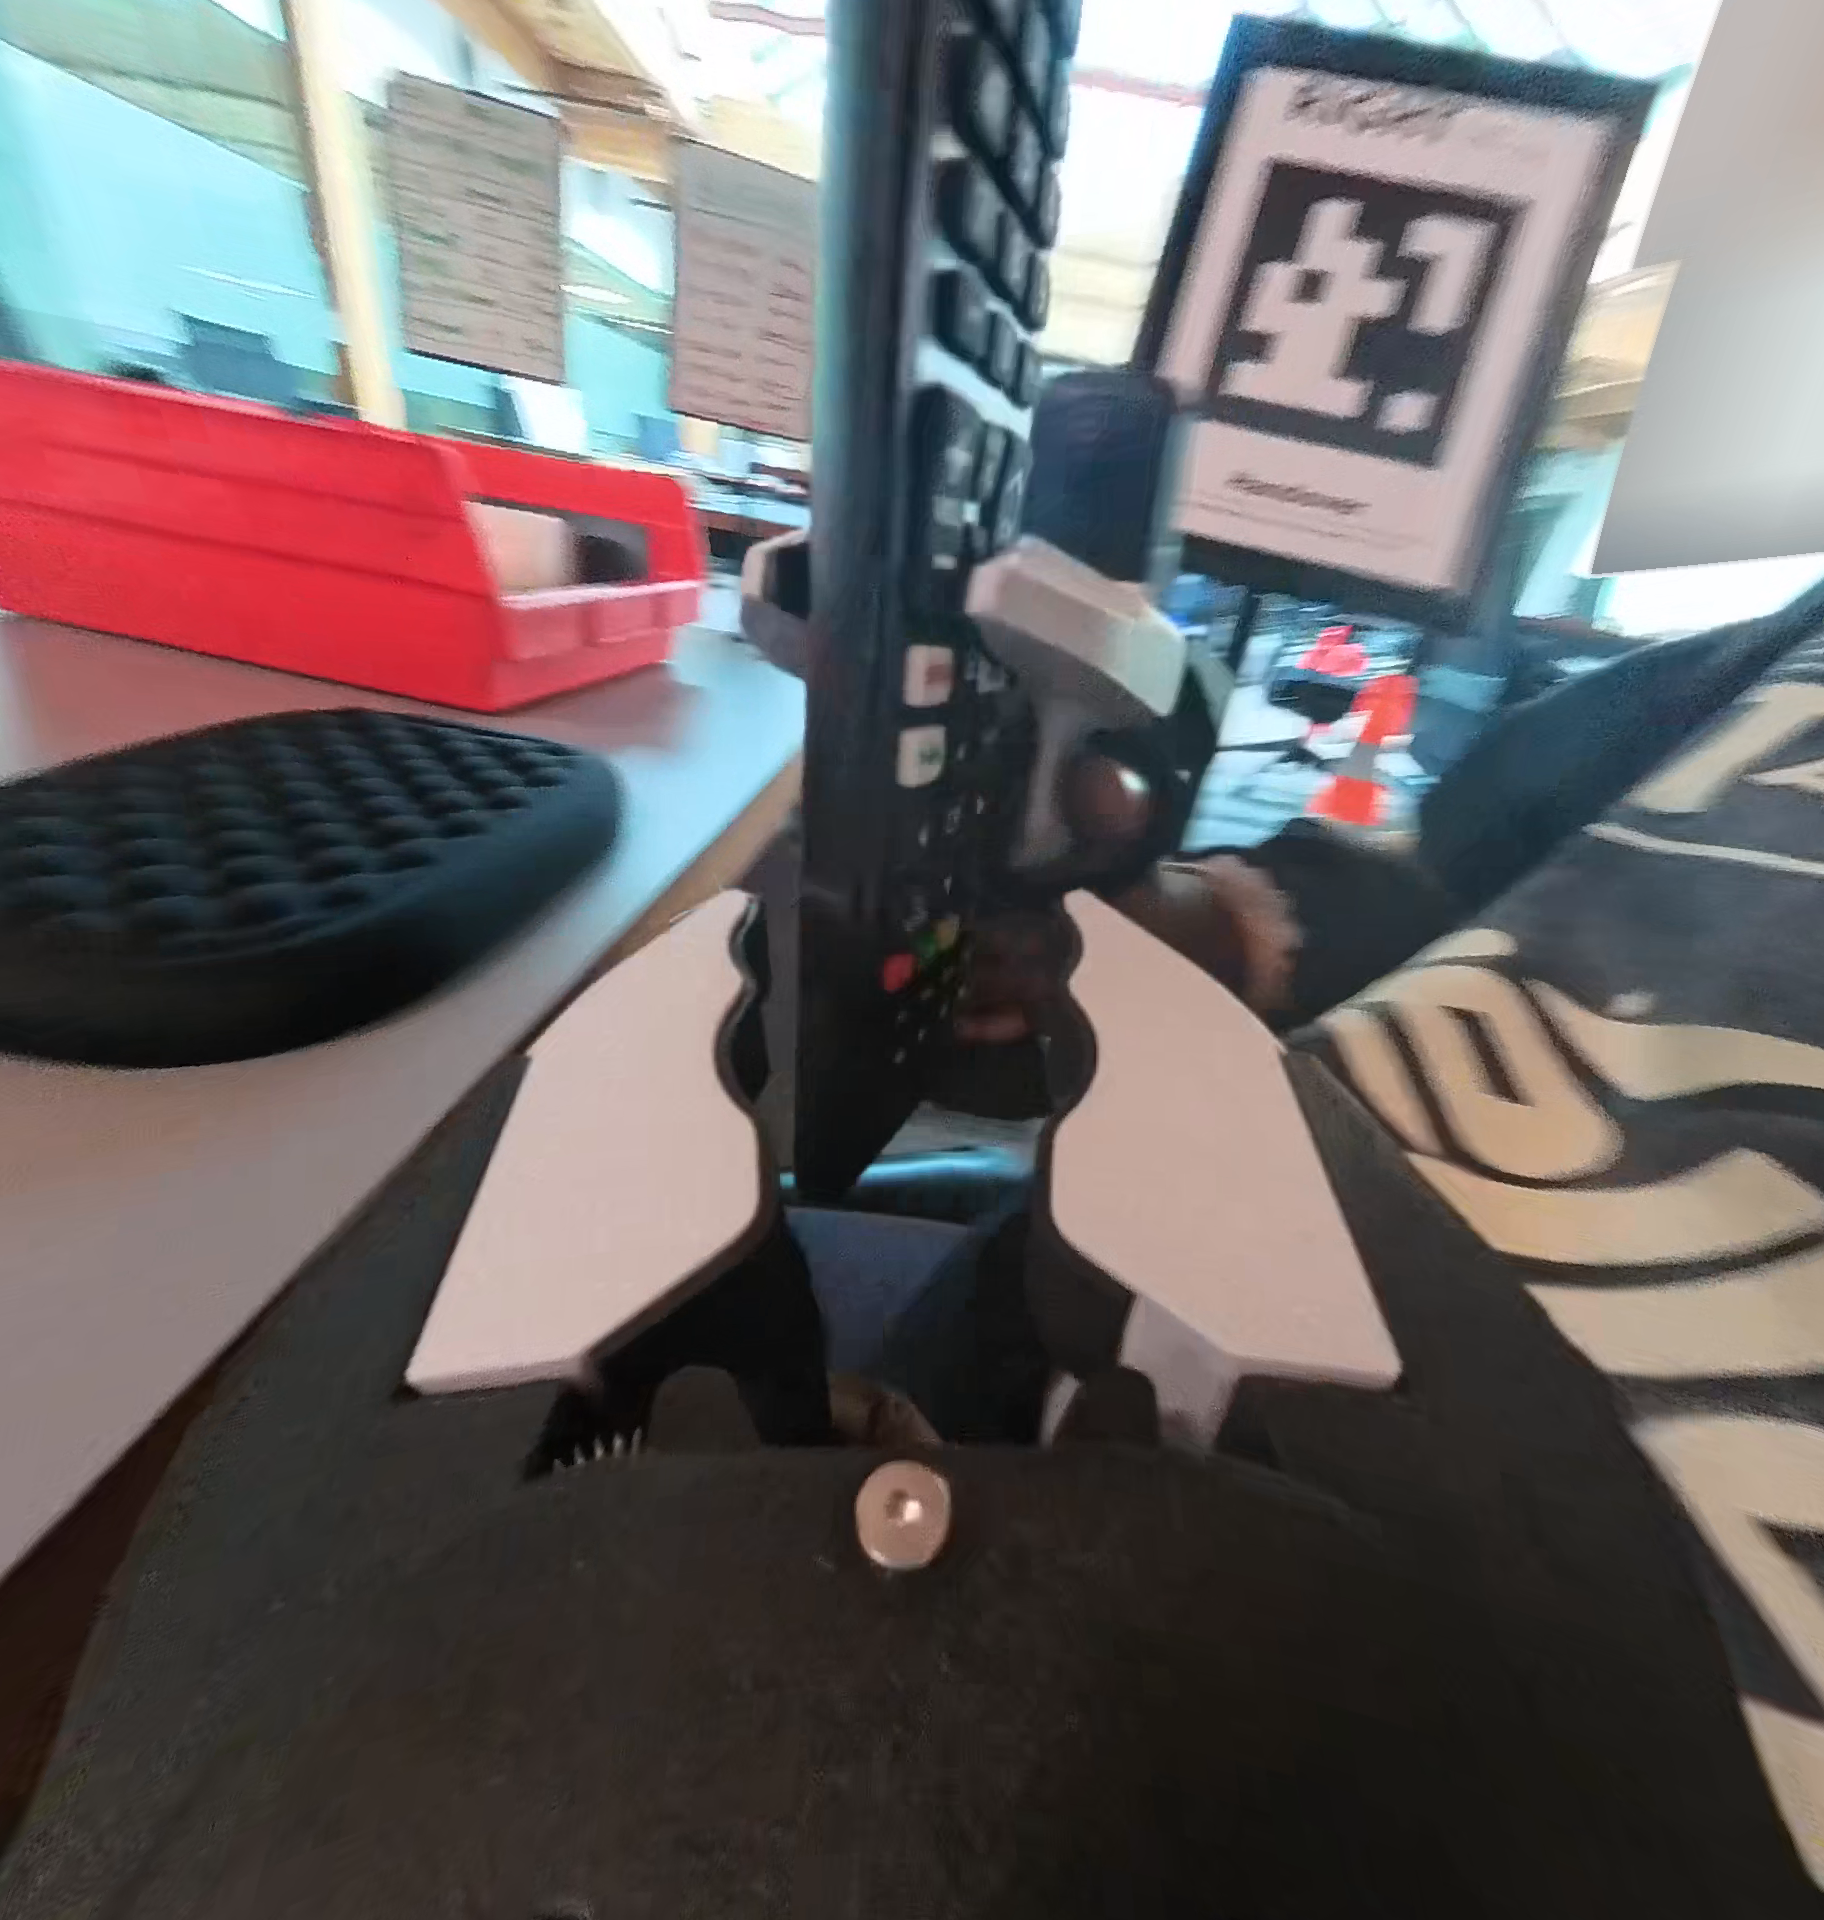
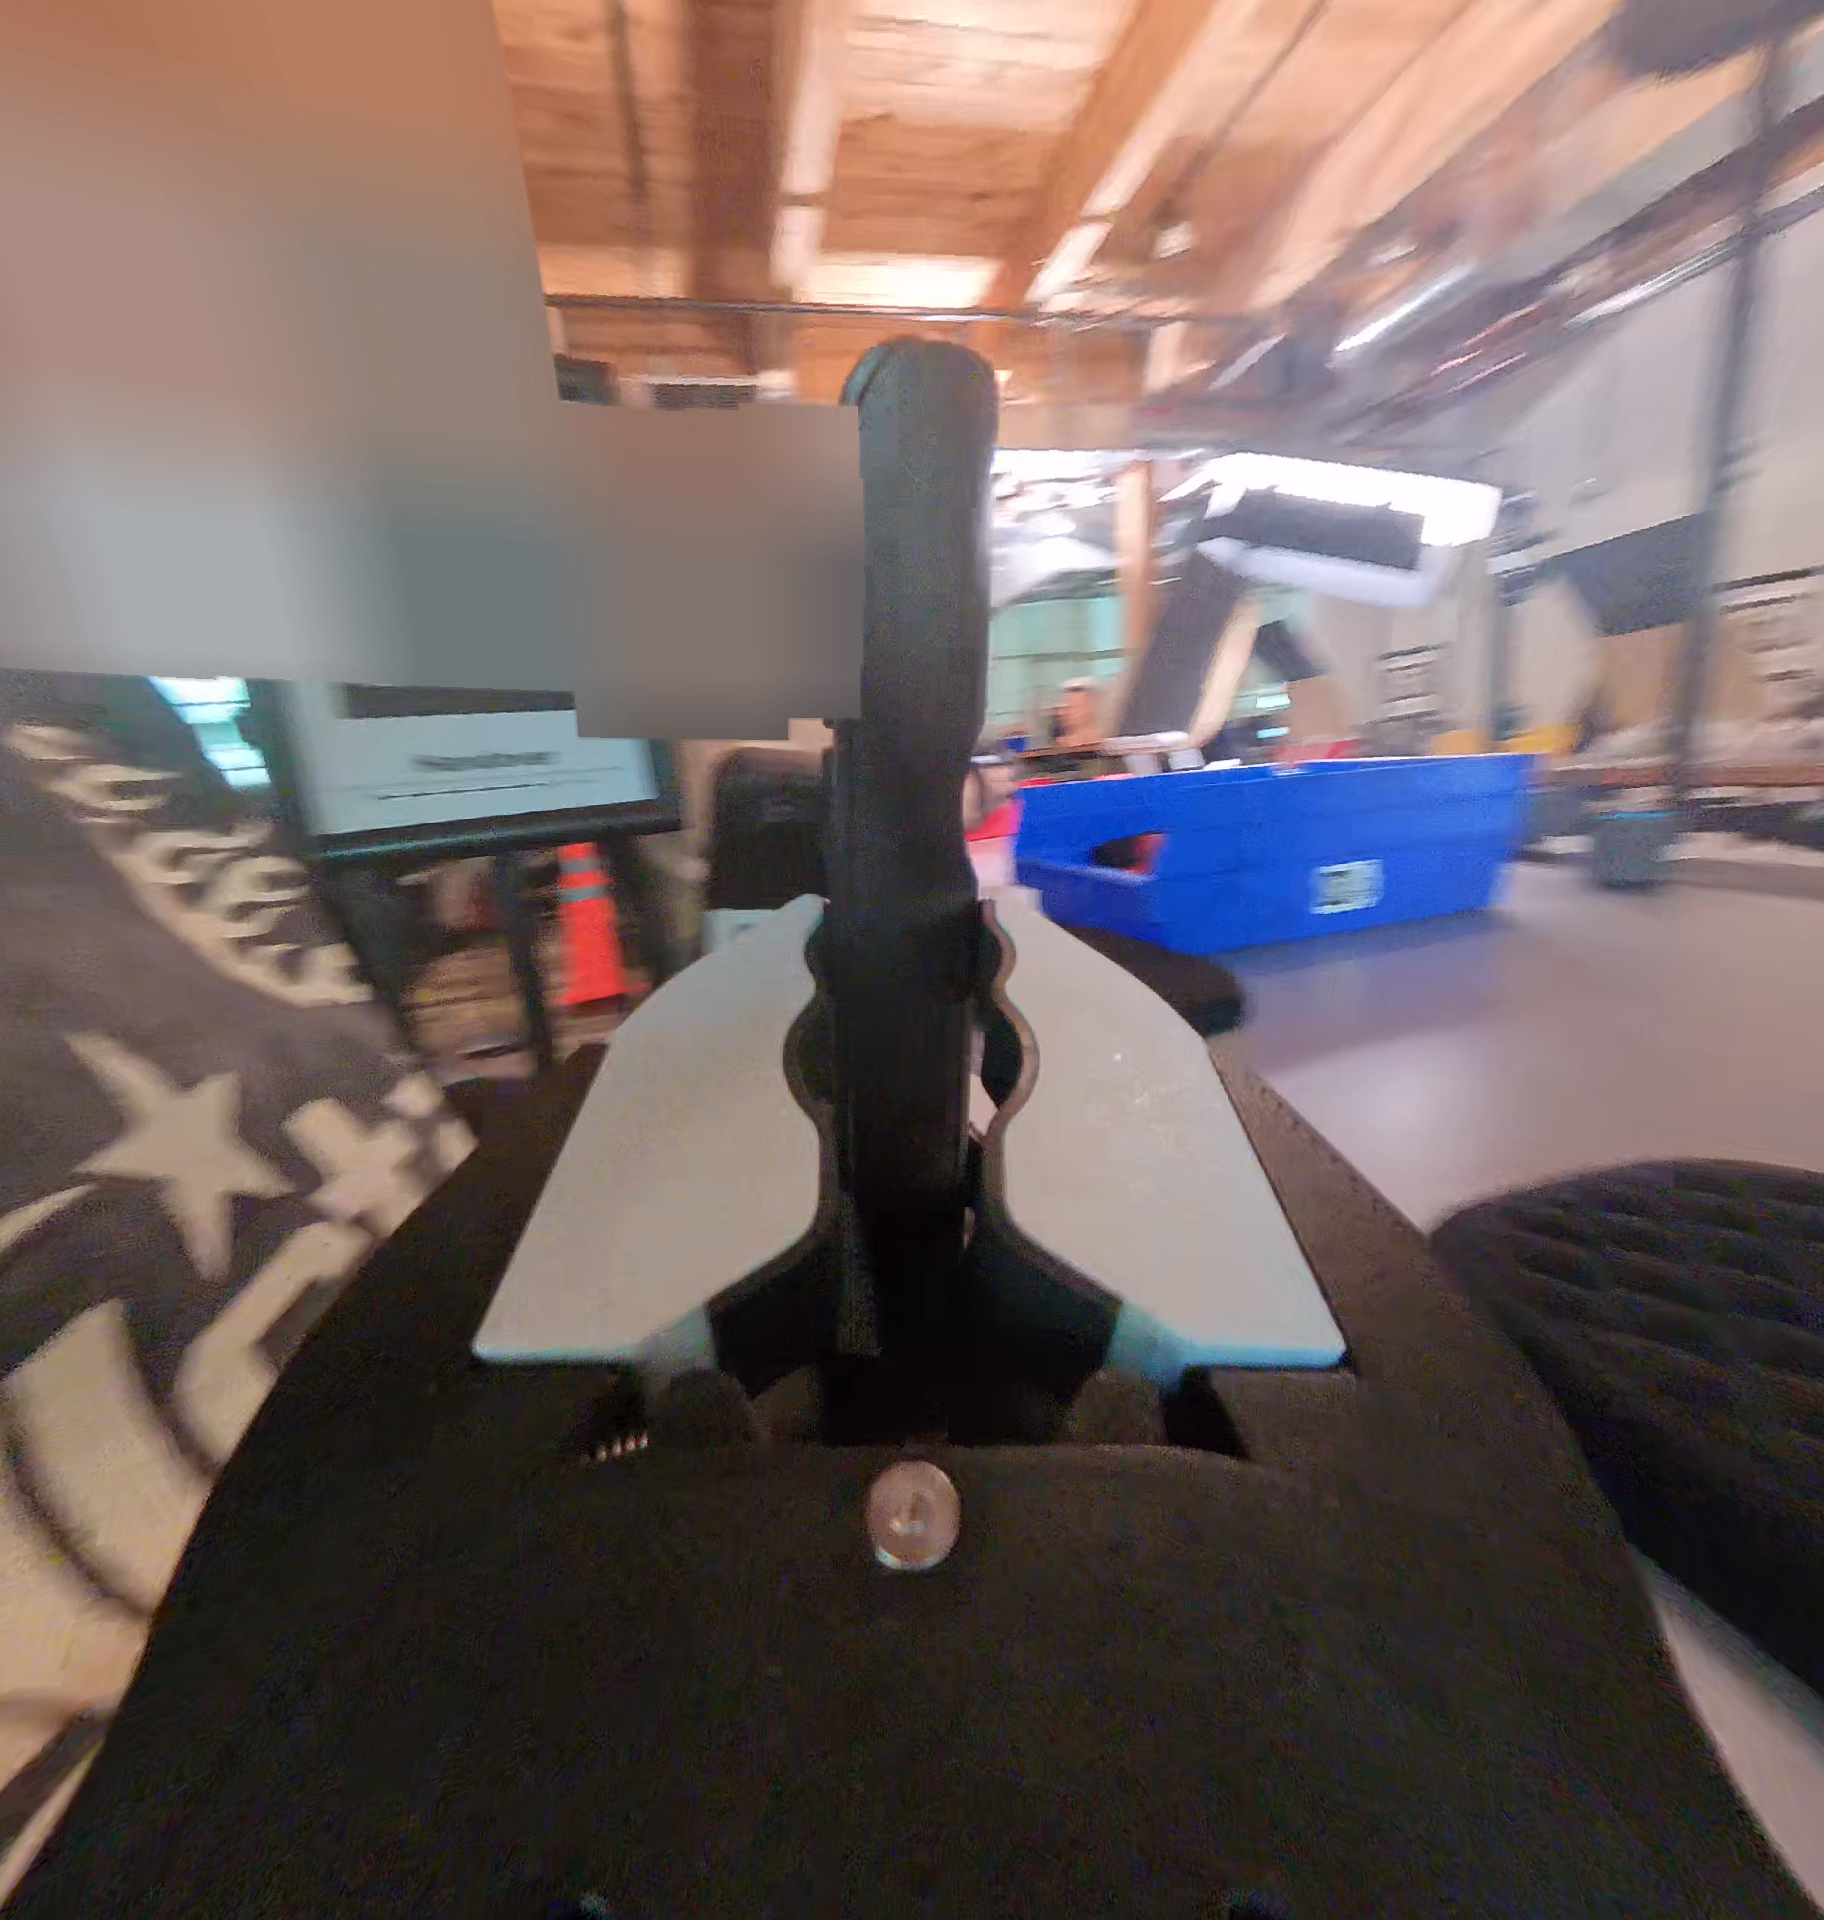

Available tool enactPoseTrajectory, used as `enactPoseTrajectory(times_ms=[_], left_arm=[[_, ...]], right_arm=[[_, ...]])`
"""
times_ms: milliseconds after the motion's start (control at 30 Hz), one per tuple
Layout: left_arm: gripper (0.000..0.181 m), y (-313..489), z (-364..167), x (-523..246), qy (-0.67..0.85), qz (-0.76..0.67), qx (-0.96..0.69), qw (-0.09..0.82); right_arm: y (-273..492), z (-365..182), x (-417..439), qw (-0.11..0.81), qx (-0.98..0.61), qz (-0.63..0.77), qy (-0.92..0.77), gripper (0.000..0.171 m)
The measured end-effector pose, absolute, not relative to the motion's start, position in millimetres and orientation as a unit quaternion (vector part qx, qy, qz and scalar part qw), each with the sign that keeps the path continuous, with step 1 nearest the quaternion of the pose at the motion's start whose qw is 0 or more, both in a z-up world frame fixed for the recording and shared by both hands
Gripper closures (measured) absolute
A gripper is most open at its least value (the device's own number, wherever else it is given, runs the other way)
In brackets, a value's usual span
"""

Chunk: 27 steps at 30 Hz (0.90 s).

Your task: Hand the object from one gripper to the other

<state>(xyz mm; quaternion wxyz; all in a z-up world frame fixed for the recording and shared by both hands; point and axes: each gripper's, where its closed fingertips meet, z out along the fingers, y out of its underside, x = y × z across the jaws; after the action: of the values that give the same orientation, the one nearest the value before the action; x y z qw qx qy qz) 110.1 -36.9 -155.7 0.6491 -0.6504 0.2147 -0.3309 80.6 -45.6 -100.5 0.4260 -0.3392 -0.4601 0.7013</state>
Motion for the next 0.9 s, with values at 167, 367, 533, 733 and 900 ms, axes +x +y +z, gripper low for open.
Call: enactPoseTrajectory(times_ms=[167, 367, 533, 733, 900], left_arm=[[0.121, -19.6, -161.2, 87.8, 0.217, -0.095, -0.668, 0.705], [0.12, -15.8, -166.4, 84.6, 0.239, 0.032, -0.666, 0.706], [0.126, -13.0, -173.3, 81.4, 0.236, 0.04, -0.682, 0.691], [0.128, -12.8, -171.8, 78.1, 0.237, 0.072, -0.677, 0.693], [0.13, -22.5, -161.8, 91.7, 0.254, -0.048, -0.657, 0.708]], right_arm=[[-24.4, -105.5, 74.3, 0.506, -0.402, 0.666, -0.374, 0.145], [-22.0, -107.2, 74.4, 0.528, -0.418, 0.653, -0.347, 0.144], [-18.6, -111.5, 73.3, 0.529, -0.434, 0.649, -0.333, 0.145], [-21.2, -109.5, 74.6, 0.551, -0.424, 0.633, -0.341, 0.146], [-31.5, -97.8, 78.5, 0.527, -0.365, 0.669, -0.377, 0.14]])
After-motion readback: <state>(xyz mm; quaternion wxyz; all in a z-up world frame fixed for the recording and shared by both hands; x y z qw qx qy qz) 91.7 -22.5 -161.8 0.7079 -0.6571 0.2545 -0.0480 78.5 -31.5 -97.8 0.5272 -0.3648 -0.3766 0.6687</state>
